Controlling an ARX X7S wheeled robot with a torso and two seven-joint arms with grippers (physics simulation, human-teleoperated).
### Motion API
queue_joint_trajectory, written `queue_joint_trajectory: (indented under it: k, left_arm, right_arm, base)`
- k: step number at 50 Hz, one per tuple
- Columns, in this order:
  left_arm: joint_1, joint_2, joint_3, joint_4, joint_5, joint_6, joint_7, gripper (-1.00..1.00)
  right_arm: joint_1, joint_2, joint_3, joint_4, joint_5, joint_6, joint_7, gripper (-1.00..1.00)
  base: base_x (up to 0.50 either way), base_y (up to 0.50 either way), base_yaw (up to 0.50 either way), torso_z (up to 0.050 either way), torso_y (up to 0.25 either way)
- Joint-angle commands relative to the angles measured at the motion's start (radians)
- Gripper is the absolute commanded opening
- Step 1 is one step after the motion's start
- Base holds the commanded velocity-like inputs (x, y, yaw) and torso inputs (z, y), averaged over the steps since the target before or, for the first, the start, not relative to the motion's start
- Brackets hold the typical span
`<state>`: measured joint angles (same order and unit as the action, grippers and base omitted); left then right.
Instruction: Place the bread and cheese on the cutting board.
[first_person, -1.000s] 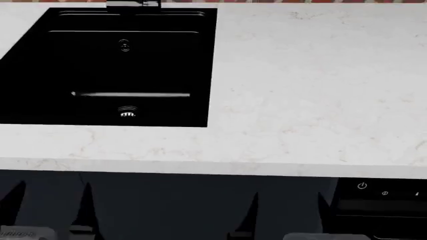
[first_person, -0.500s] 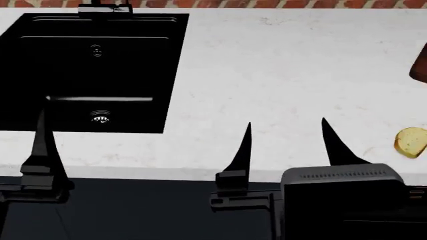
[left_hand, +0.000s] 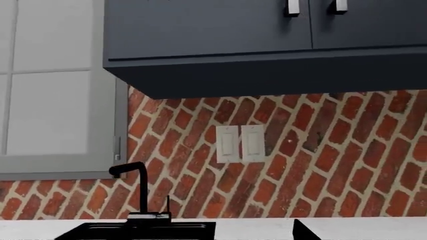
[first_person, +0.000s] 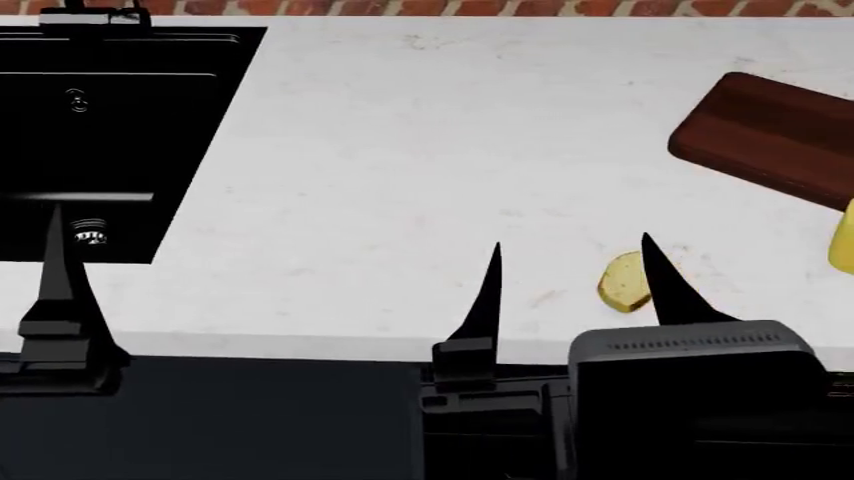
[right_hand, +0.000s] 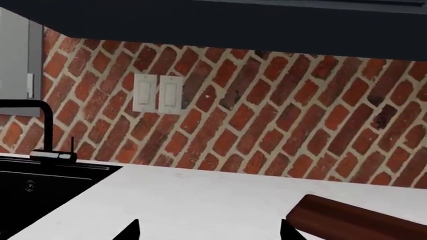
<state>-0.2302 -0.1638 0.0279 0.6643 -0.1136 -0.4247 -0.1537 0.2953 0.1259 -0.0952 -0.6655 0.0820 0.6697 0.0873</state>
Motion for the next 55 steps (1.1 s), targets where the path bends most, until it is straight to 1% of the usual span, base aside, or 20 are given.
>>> queue_joint_trajectory:
  k: [1, 2, 6, 10, 13, 15, 18, 25, 27, 34, 40, 55]
  left_arm:
    - [-0.01, -0.005, 0.011, 0.007, 0.019, -0.012, -0.032, 1.0]
    - [-0.012, -0.005, 0.002, 0.015, 0.0, -0.029, -0.027, 1.0]
    - [-0.013, -0.016, 0.019, 0.015, 0.033, -0.018, -0.041, 1.0]
    - [-0.015, -0.024, 0.024, 0.024, 0.016, -0.02, -0.027, 1.0]
    - [-0.023, -0.025, 0.009, 0.036, -0.02, -0.058, -0.016, 1.0]
    - [-0.026, -0.014, -0.021, 0.045, -0.082, -0.077, 0.0, 1.0]
    - [-0.026, -0.027, -0.001, 0.052, -0.051, -0.087, -0.017, 1.0]
    - [-0.022, -0.028, -0.001, 0.053, -0.063, -0.081, -0.017, 1.0]
    - [-0.025, -0.029, -0.005, 0.054, -0.08, -0.099, -0.013, 1.0]
    - [-0.025, -0.036, 0.008, 0.05, -0.072, -0.101, -0.02, 1.0]
    - [-0.022, -0.044, 0.009, 0.065, -0.069, -0.105, -0.027, 1.0]
    - [-0.023, -0.055, 0.014, 0.07, -0.082, -0.106, -0.039, 1.0]
  right_arm:
    - [0.0, 0.009, 0.004, -0.011, 0.02, 0.008, 0.008, 1.0]
    - [0.001, 0.009, 0.005, -0.02, 0.023, 0.016, 0.009, 1.0]
    - [0.0, 0.013, 0.007, -0.029, 0.028, 0.019, 0.013, 1.0]
    - [0.0, 0.015, 0.005, -0.036, 0.032, 0.027, 0.017, 1.0]
    - [0.002, 0.016, 0.002, -0.033, 0.033, 0.029, 0.021, 1.0]
    - [0.002, 0.018, -0.002, -0.036, 0.033, 0.03, 0.023, 1.0]
    - [0.001, 0.02, -0.001, -0.038, 0.038, 0.031, 0.024, 1.0]
    - [0.001, 0.025, -0.003, -0.047, 0.043, 0.035, 0.031, 1.0]
    - [0.001, 0.027, -0.006, -0.044, 0.043, 0.03, 0.031, 1.0]
    - [0.001, 0.032, -0.011, -0.047, 0.051, 0.025, 0.033, 1.0]
    - [-0.009, 0.052, -0.035, -0.053, 0.032, 0.005, 0.035, 1.0]
    - [-0.005, 0.048, -0.026, -0.038, 0.059, -0.001, 0.042, 1.0]
  base:
    - [0.0, -0.5, 0.0, 0.0, 0.0]
    - [0.0, -0.5, 0.0, 0.0, 0.0]
    - [0.0, -0.5, 0.0, 0.0, 0.0]
    - [0.0, -0.5, 0.0, 0.0, 0.0]
    - [0.0, -0.5, 0.0, 0.0, 0.0]
    - [0.0, -0.5, 0.0, 0.0, 0.0]
    - [0.0, -0.5, 0.0, 0.0, 0.0]
    - [0.0, -0.5, 0.0, 0.0, 0.0]
    - [0.02, -0.5, 0.0, 0.0, 0.0]
    - [0.1, -0.5, 0.0, 0.0, 0.0]
    - [0.31, -0.4, 0.0, 0.0, 0.0]
    - [0.42, -0.3, 0.0, 0.0, 0.0]
